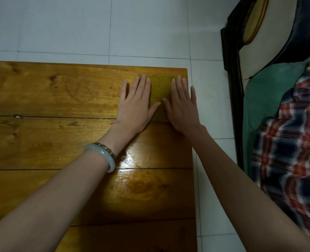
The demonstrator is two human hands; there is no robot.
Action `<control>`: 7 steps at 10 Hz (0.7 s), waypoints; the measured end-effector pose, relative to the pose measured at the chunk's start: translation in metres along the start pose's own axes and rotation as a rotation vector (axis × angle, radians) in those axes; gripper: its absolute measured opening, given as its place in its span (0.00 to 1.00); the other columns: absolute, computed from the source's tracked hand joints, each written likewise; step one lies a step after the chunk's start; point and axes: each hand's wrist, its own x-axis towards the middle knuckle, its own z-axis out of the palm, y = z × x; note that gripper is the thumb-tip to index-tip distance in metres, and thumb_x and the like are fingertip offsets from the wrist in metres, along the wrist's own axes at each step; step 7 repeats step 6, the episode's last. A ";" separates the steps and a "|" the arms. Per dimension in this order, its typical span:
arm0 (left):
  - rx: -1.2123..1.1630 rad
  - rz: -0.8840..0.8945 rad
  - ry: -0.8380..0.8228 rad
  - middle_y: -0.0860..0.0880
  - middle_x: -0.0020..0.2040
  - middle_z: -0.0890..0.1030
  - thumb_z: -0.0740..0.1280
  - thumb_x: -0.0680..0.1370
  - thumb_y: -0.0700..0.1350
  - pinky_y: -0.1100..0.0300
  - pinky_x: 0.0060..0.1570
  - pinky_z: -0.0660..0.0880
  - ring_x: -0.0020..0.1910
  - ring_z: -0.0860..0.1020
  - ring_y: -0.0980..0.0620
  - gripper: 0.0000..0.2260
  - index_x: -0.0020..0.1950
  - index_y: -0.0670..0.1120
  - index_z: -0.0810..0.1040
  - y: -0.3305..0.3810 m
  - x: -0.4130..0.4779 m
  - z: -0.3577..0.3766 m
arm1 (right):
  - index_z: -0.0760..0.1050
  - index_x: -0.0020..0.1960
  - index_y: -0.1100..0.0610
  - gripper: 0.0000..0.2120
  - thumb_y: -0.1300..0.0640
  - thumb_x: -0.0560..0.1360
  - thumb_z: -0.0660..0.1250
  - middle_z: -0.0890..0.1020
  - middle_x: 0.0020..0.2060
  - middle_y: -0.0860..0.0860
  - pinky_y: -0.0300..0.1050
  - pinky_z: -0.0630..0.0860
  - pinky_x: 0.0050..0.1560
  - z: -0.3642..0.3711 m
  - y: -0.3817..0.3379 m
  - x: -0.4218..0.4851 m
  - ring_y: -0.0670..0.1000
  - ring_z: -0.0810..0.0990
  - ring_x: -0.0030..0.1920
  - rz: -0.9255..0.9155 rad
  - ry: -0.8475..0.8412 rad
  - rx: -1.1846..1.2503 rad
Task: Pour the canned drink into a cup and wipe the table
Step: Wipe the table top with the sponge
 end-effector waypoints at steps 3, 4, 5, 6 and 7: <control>0.028 -0.013 -0.050 0.44 0.77 0.52 0.42 0.77 0.65 0.44 0.72 0.40 0.76 0.48 0.47 0.36 0.77 0.41 0.48 -0.005 -0.011 0.006 | 0.55 0.75 0.63 0.32 0.43 0.79 0.42 0.57 0.75 0.59 0.55 0.44 0.74 0.000 0.001 -0.011 0.56 0.53 0.76 -0.003 0.007 -0.035; -0.006 -0.032 -0.081 0.44 0.78 0.50 0.43 0.77 0.65 0.45 0.72 0.40 0.77 0.46 0.47 0.36 0.77 0.42 0.47 -0.006 -0.016 0.003 | 0.54 0.75 0.62 0.33 0.41 0.78 0.41 0.57 0.75 0.59 0.55 0.42 0.73 -0.001 -0.002 -0.017 0.56 0.52 0.76 0.006 -0.021 -0.046; -0.075 -0.066 -0.018 0.43 0.77 0.52 0.44 0.77 0.65 0.47 0.73 0.42 0.76 0.48 0.47 0.36 0.77 0.41 0.49 -0.004 -0.027 -0.012 | 0.56 0.74 0.63 0.32 0.43 0.79 0.44 0.59 0.74 0.60 0.55 0.44 0.73 -0.010 -0.011 -0.021 0.57 0.54 0.75 -0.013 0.037 0.001; -0.115 -0.105 0.037 0.43 0.77 0.53 0.46 0.79 0.64 0.49 0.74 0.42 0.76 0.49 0.48 0.35 0.77 0.41 0.51 -0.008 -0.065 -0.030 | 0.60 0.73 0.64 0.28 0.47 0.79 0.54 0.63 0.72 0.62 0.59 0.52 0.74 -0.026 -0.029 -0.032 0.59 0.58 0.74 -0.093 0.034 0.058; -0.115 -0.105 0.037 0.43 0.77 0.53 0.46 0.79 0.64 0.49 0.74 0.42 0.76 0.49 0.48 0.35 0.77 0.41 0.51 -0.008 -0.065 -0.030 | 0.60 0.73 0.64 0.28 0.47 0.79 0.54 0.63 0.72 0.62 0.59 0.52 0.74 -0.026 -0.029 -0.032 0.59 0.58 0.74 -0.093 0.034 0.058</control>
